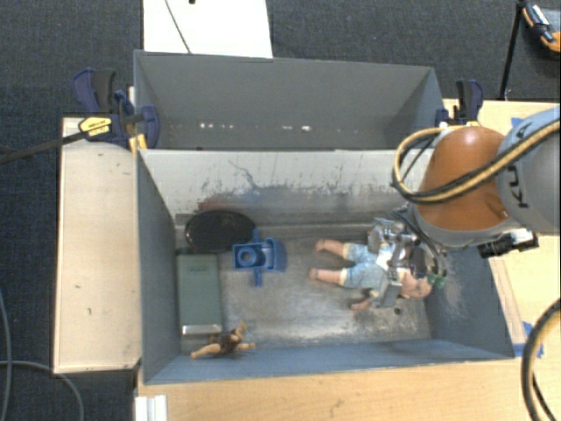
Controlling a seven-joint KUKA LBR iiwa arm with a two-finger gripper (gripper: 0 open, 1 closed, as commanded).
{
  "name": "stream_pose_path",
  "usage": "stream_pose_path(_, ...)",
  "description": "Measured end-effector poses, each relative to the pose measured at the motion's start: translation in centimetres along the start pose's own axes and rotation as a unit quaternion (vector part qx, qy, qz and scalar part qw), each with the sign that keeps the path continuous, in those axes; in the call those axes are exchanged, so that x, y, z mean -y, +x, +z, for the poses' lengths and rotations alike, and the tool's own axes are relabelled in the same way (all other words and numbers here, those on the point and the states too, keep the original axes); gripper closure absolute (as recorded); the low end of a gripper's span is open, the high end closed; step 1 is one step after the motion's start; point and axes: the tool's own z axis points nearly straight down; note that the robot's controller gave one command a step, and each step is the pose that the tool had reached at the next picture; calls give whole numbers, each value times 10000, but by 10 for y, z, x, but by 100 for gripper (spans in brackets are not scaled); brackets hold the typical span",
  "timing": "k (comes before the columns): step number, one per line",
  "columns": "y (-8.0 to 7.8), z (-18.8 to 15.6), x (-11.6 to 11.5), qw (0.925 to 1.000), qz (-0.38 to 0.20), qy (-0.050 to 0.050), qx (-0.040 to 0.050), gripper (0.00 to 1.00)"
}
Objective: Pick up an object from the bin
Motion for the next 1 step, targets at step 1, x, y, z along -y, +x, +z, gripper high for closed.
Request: stream_pose_path(1,-8,8,-7,9921,-1251,11,19,0)
